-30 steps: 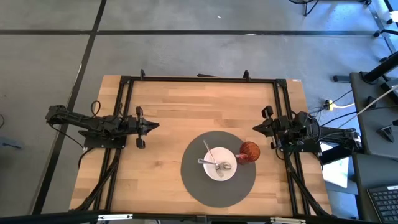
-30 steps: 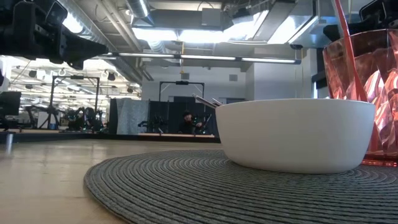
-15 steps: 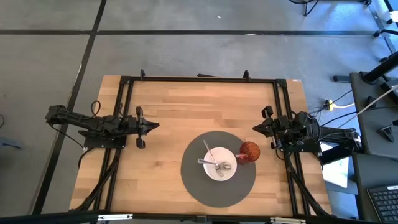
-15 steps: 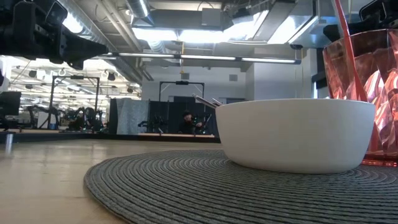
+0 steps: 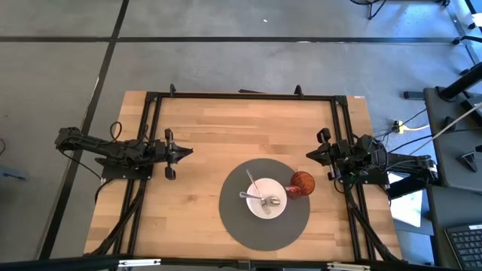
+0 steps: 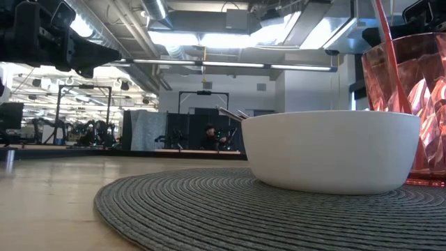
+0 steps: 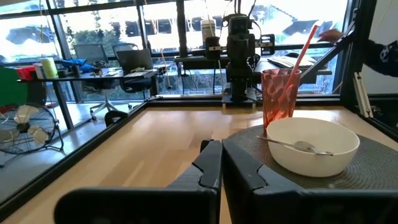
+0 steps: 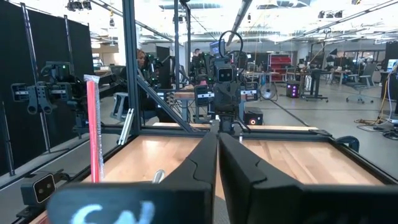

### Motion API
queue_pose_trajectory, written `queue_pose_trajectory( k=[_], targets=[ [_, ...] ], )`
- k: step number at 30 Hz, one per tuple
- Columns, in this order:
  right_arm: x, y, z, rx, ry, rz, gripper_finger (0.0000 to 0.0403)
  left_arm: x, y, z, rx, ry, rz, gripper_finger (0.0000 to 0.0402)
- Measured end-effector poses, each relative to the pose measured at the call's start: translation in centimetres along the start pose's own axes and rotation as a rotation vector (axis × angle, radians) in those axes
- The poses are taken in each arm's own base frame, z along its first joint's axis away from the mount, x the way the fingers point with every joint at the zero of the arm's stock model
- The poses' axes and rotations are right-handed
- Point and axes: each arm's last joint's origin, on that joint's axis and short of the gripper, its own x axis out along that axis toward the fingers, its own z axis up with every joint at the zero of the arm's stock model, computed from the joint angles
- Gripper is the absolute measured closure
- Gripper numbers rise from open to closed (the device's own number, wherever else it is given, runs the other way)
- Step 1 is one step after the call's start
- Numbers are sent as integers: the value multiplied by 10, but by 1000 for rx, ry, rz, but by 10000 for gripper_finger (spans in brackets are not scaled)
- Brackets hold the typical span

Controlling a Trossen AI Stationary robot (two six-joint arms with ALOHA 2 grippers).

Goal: Pick & Place Utensil
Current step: Return to Home Position

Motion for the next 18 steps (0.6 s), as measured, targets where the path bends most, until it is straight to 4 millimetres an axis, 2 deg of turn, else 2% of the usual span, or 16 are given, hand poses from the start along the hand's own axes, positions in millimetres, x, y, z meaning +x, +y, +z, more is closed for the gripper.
queue_pose_trajectory(
  k=[18],
  targets=[
    [0, 0, 0, 0, 0, 0, 383, 0, 0, 0, 0, 0, 0, 396]
  ],
)
